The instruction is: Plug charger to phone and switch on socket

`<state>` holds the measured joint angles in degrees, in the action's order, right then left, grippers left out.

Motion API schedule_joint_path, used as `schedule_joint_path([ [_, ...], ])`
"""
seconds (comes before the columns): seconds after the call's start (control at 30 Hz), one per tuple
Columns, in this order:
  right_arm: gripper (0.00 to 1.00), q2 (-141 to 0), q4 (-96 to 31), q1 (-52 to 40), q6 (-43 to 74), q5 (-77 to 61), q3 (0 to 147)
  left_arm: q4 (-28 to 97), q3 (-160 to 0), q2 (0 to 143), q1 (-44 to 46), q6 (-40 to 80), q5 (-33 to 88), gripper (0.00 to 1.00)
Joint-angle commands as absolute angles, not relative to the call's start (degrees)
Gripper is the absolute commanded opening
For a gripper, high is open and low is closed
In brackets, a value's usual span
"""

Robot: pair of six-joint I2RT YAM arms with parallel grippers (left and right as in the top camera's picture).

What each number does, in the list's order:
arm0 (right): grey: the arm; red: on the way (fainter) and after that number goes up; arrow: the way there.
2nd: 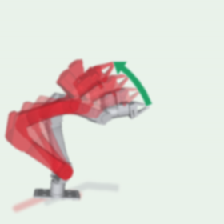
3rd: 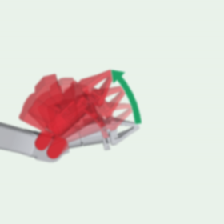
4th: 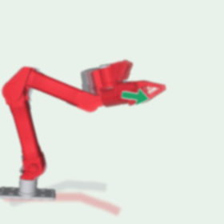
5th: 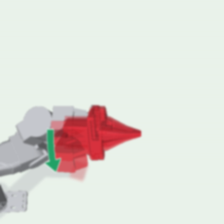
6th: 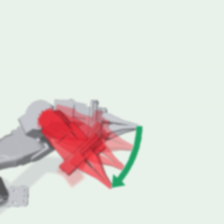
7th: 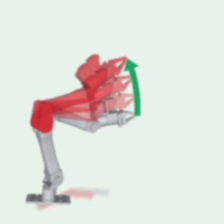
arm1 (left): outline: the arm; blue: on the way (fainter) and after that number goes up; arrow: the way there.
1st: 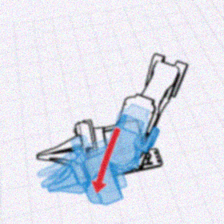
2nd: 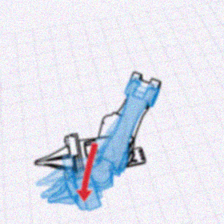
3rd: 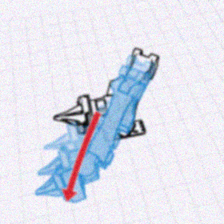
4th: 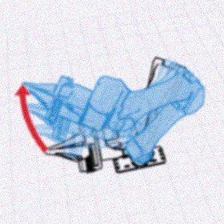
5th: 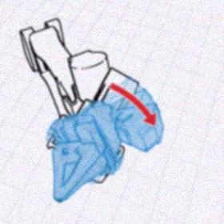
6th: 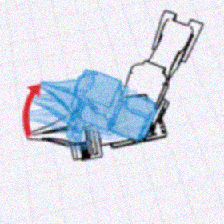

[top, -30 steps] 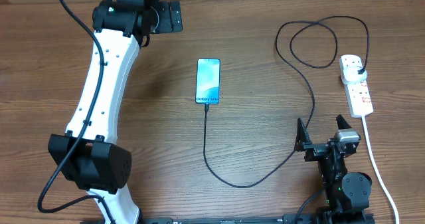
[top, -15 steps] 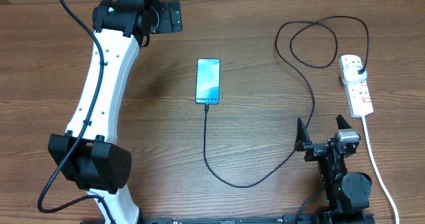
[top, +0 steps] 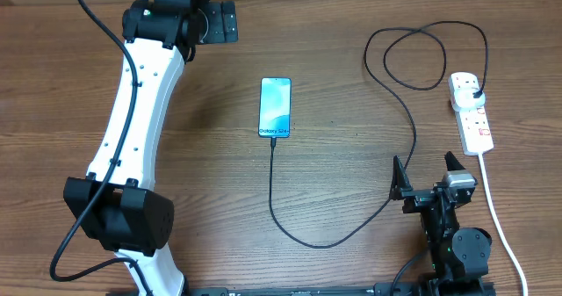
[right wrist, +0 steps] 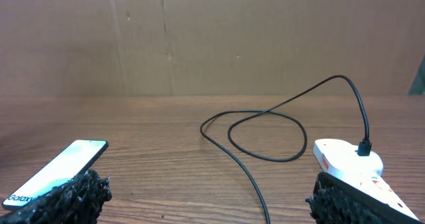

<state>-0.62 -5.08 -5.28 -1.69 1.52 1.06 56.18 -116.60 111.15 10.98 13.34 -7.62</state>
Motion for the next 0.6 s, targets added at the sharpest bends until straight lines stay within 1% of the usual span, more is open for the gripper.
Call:
schedule_joint_path([
  [0.0,1.00,-0.16,-4.69,-5.13,-1.54,1.87,0.45,56.84,-116.40,110.85,10.94,10.61,-9.67,1.00],
  [0.07,1.00,-0.16,-4.69,-5.13,-1.54,1.87,0.45,60.38,-116.38,109.16,10.92,4.71,-9.69,1.00],
  [0.2,1.00,-0.16,-4.69,-5.13,-1.56,1.87,0.45,63.13,-114.54,105.38,10.50,2.31,-10.09,1.00],
  [0.3,1.00,-0.16,-4.69,-5.13,-1.54,1.85,0.45,61.10,-108.92,101.14,10.07,2.35,-10.07,1.00],
  [0.43,1.00,-0.16,-4.69,-5.13,-1.54,1.87,0.45,55.20,-96.09,92.40,9.98,2.66,-10.28,0.99],
  [0.57,1.00,-0.16,-4.69,-5.13,-1.54,1.87,0.45,53.43,-86.30,83.57,9.98,2.52,-10.98,1.00],
])
